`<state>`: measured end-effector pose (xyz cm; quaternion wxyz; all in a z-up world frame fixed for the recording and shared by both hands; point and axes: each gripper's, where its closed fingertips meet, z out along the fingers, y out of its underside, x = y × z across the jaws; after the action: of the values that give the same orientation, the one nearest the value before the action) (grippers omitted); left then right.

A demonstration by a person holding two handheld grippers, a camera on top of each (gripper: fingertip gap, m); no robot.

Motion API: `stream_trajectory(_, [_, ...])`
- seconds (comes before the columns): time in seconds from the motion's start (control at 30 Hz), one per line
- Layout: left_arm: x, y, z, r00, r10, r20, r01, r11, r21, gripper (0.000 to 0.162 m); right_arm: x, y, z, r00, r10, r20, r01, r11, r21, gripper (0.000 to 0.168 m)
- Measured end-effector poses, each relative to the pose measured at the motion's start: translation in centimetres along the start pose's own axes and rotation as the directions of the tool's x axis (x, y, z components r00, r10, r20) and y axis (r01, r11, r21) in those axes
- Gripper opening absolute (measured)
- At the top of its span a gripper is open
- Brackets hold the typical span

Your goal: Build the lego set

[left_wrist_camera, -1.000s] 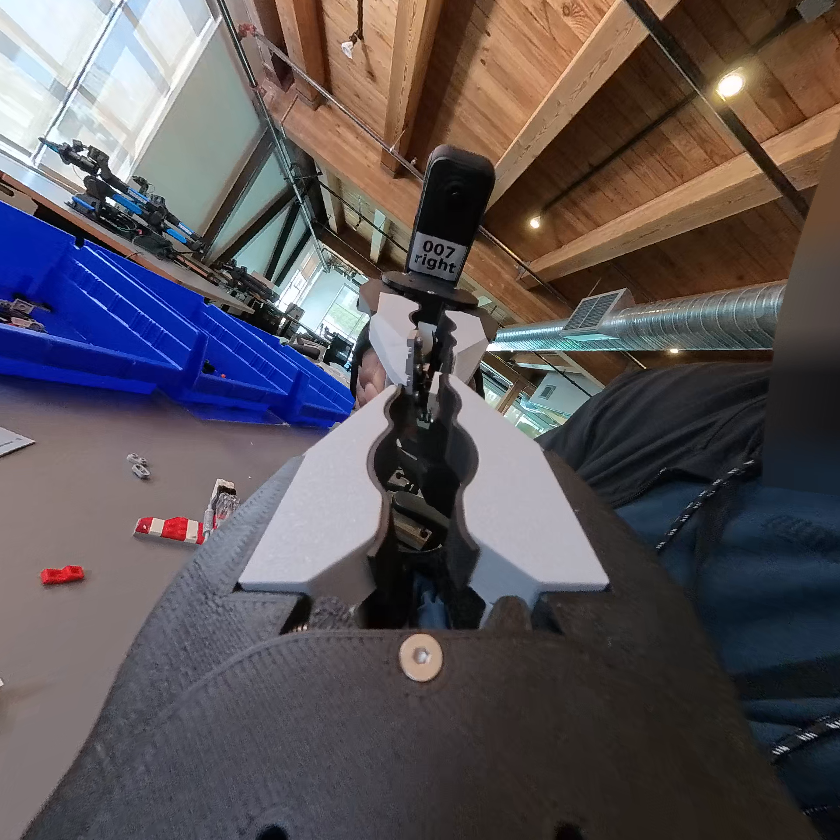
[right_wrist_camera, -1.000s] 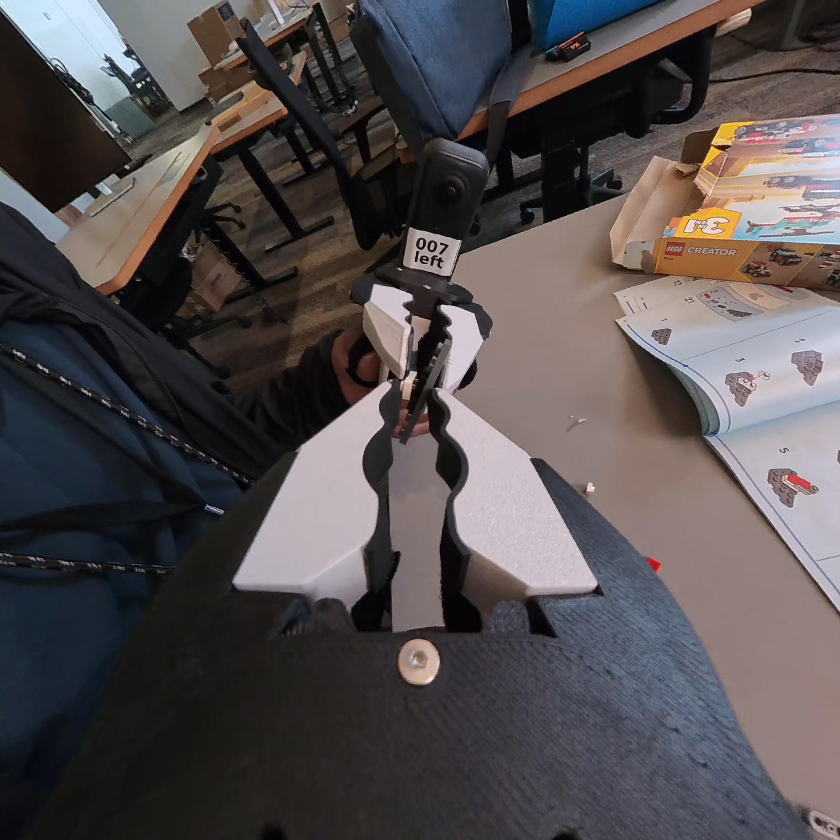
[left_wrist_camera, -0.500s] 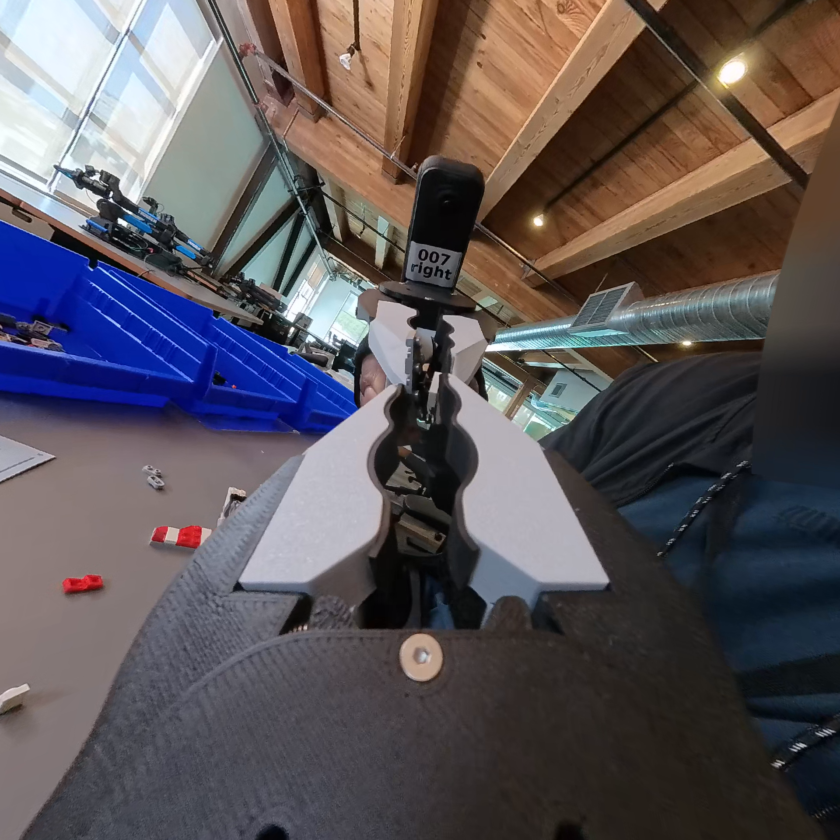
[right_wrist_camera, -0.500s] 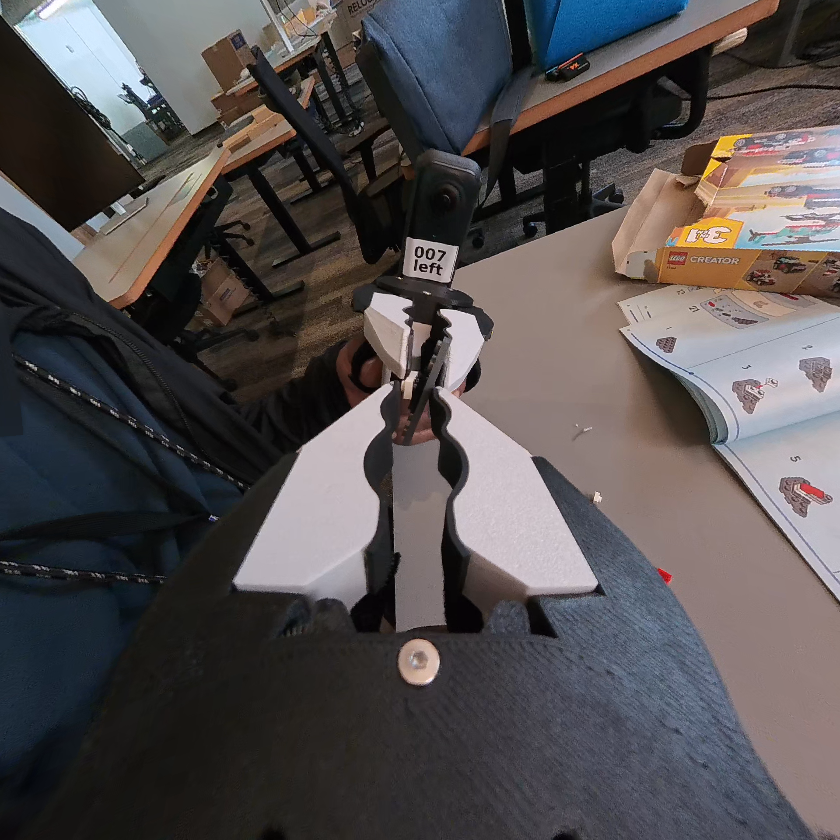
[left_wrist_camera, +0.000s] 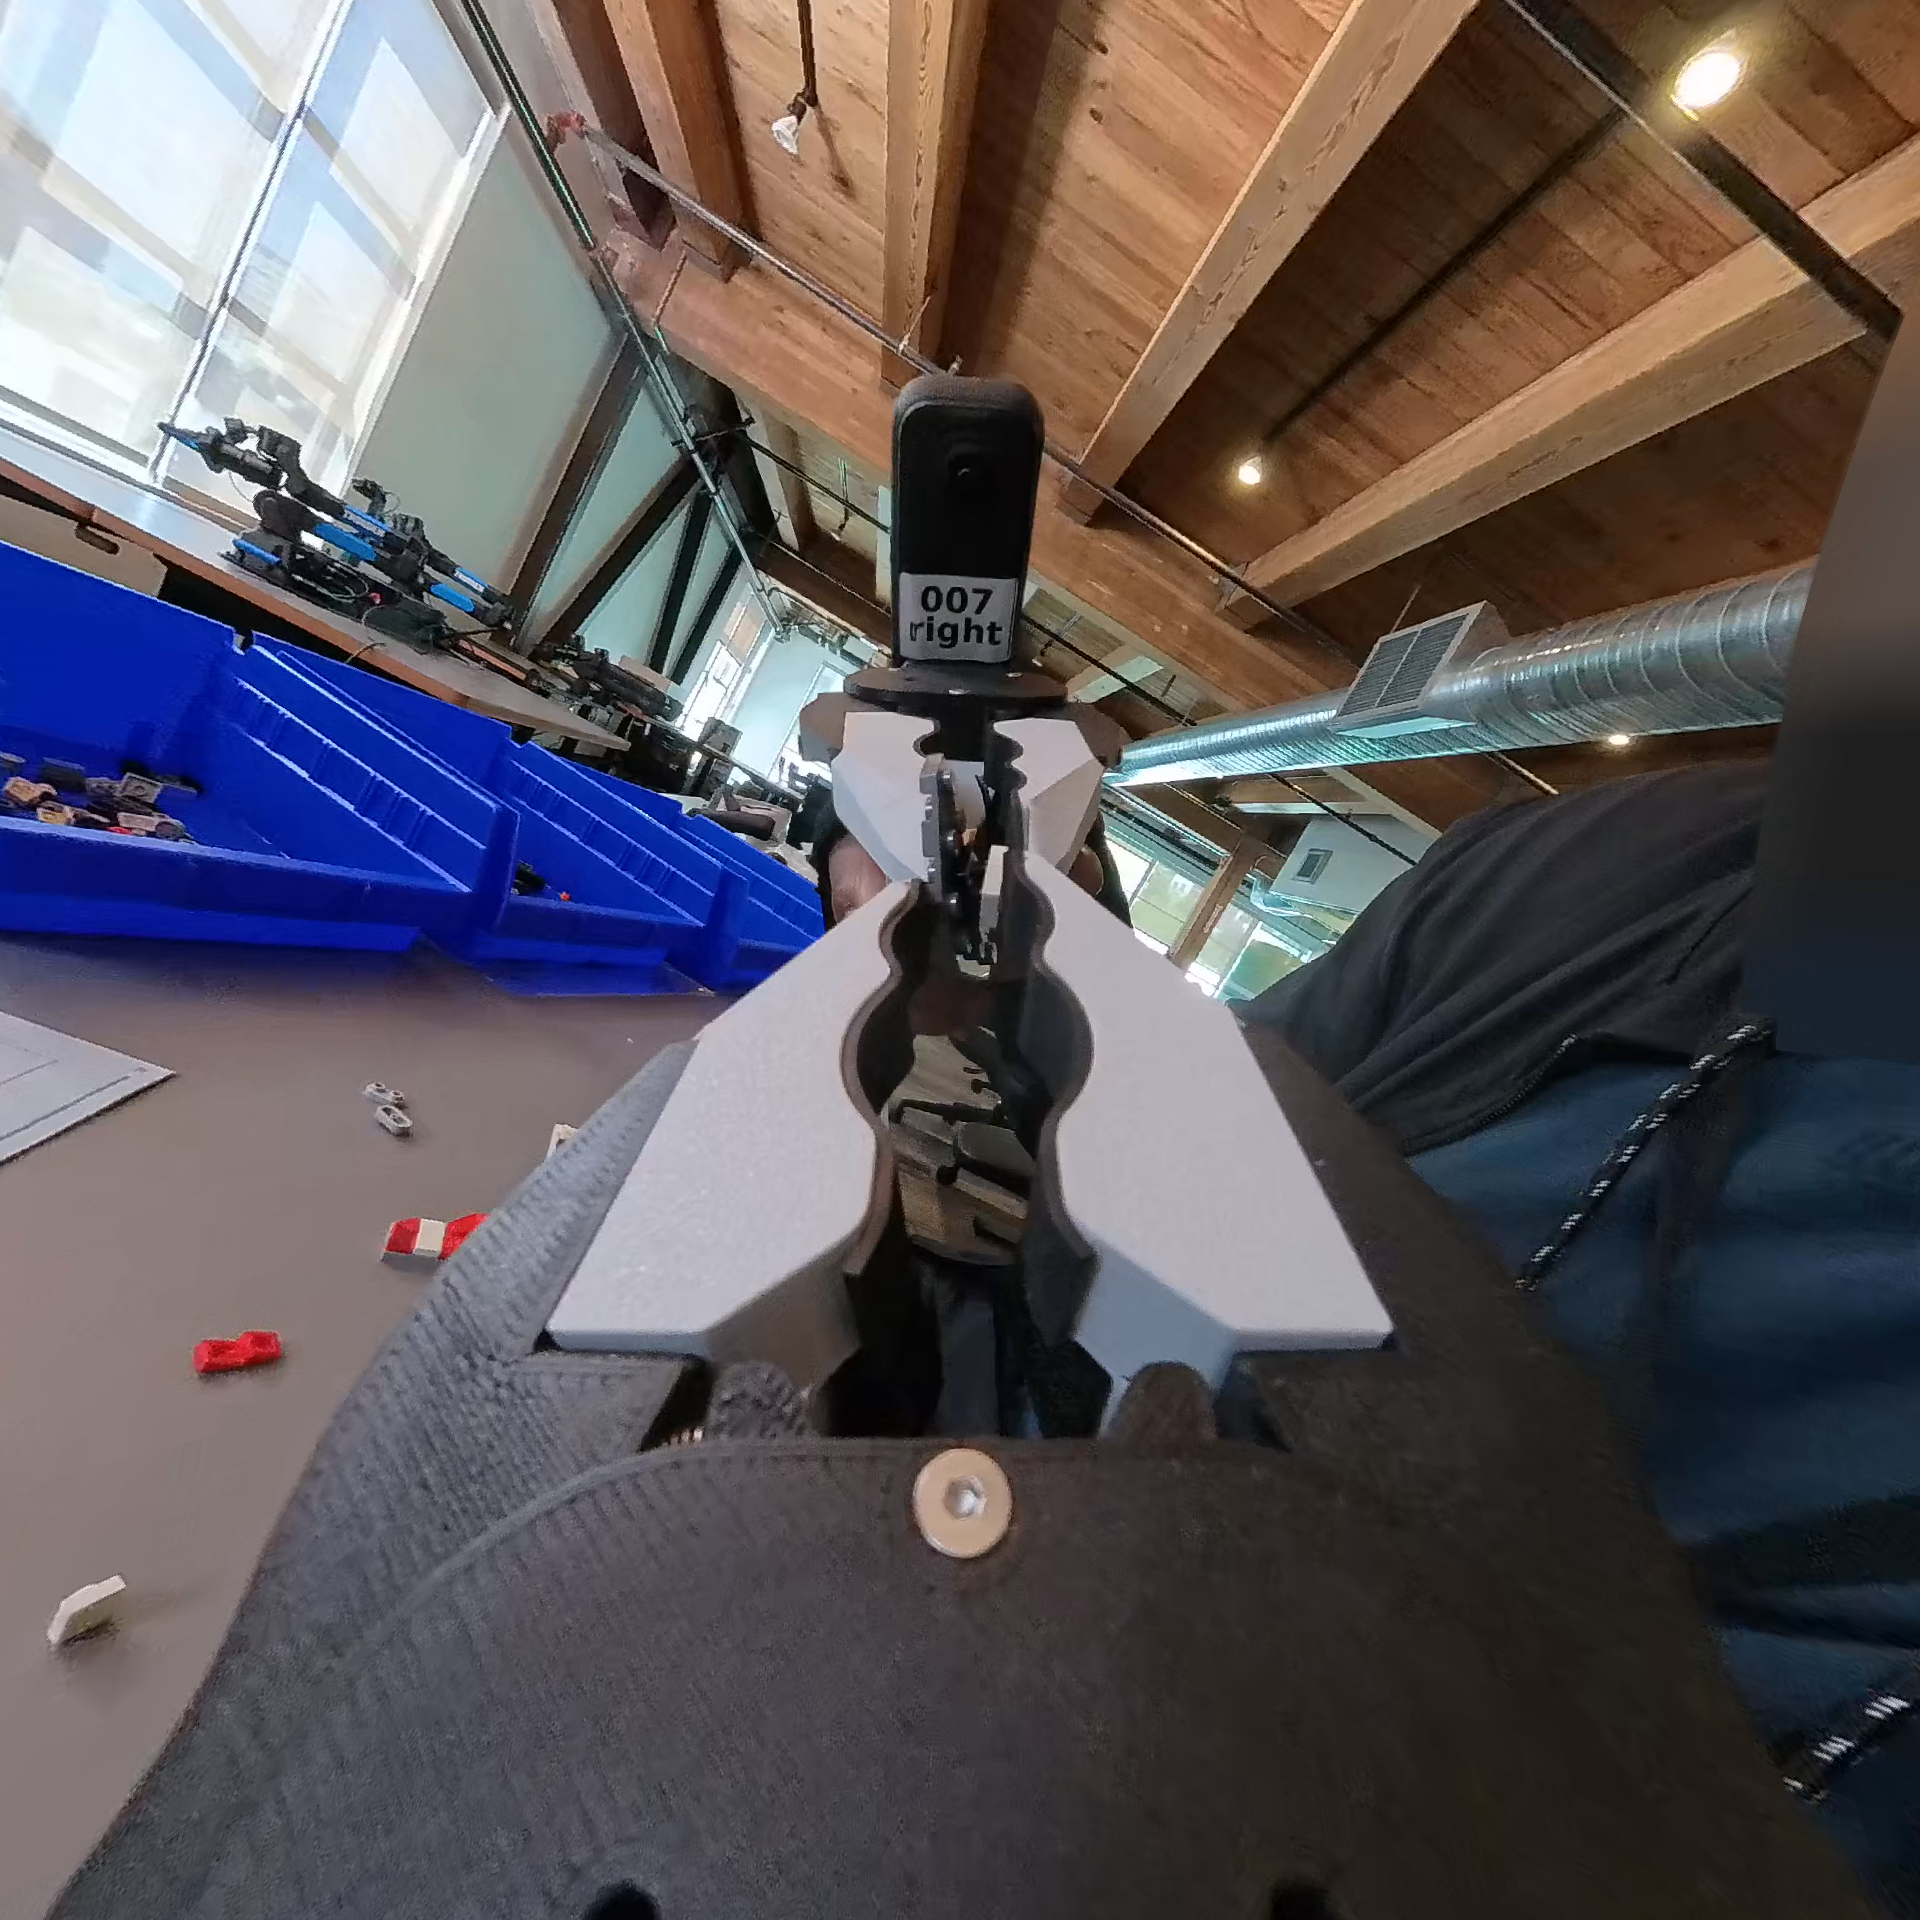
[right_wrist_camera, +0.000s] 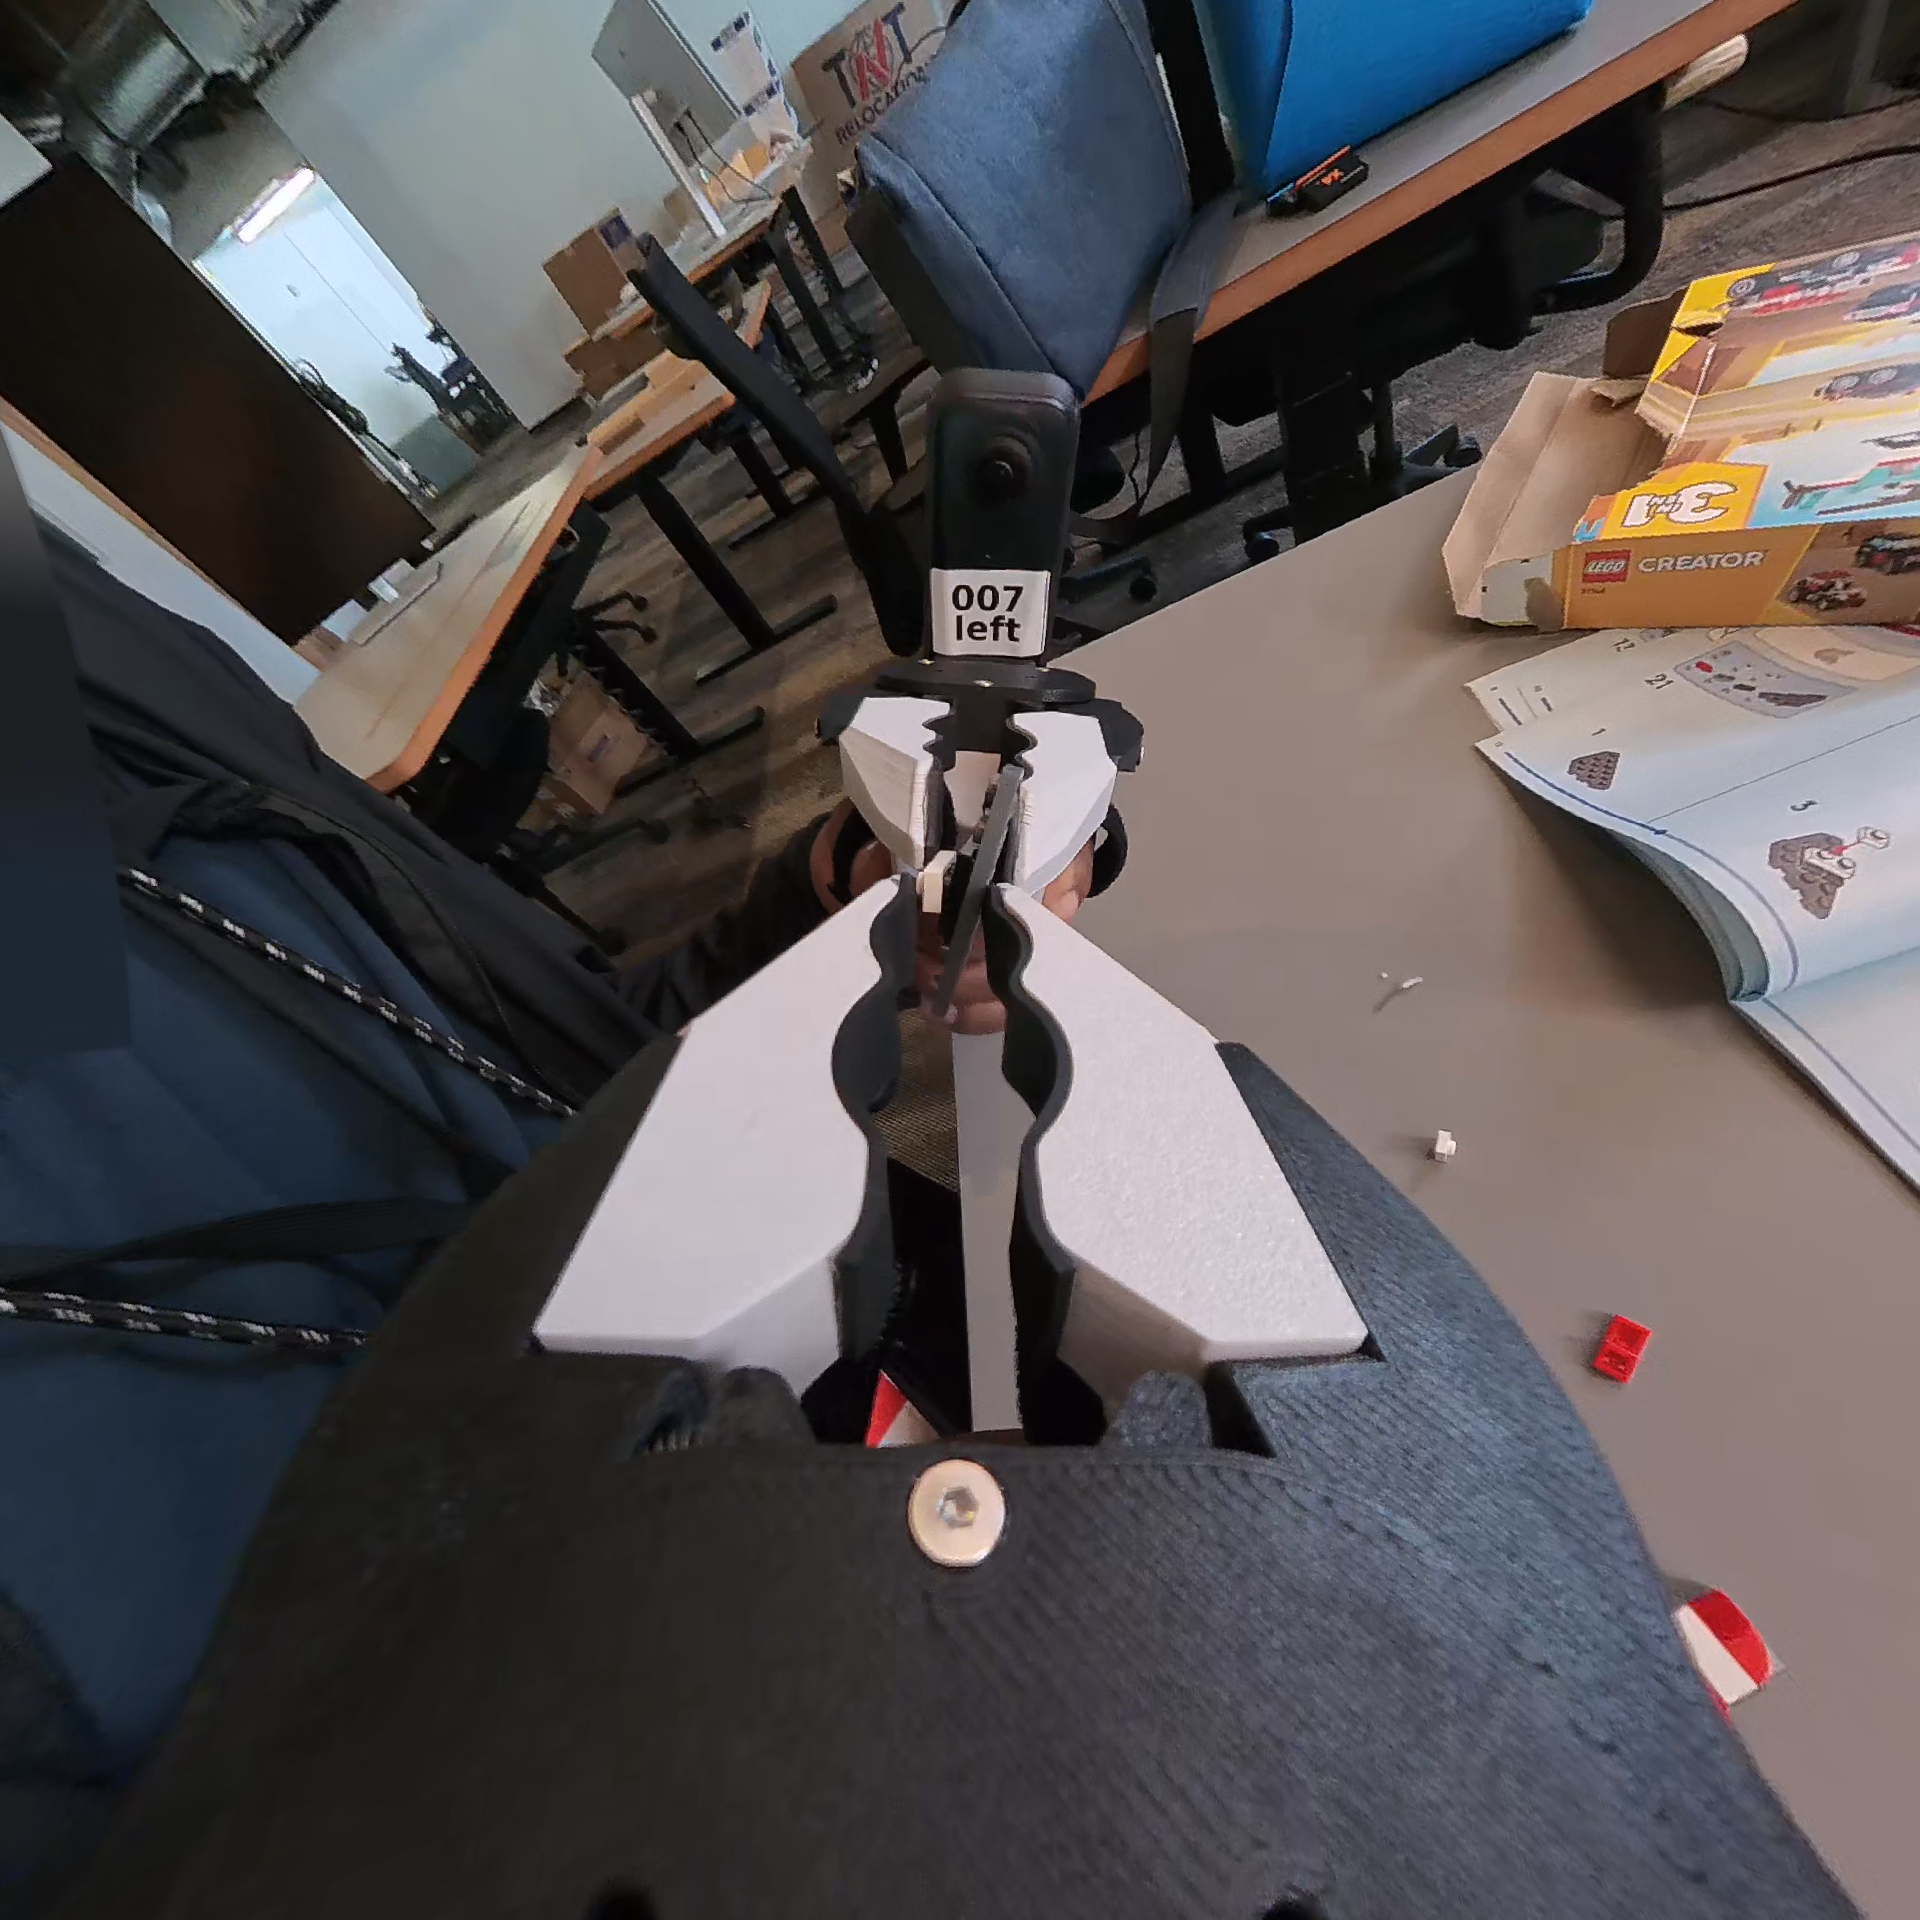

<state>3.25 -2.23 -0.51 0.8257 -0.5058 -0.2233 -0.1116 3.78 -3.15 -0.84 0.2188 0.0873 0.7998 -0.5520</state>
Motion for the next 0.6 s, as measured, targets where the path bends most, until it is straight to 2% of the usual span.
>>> stream_trajectory(0.37, [-1.1,0.1,0.0,0.997,0.018,0.071,-0.018,1.0,-0.004,0.014,1.2,0.2,-0.1,0.996,0.004,-0.092,-0.004,1.0,0.003,0.013])
stream_trajectory(0.6, [-0.7,-0.3,0.0,0.999,-0.012,0.032,0.011,1.0,0.027,0.013,0.8,-0.2,-0.1,0.998,0.003,-0.064,0.0,0.999,0.046,0.012])
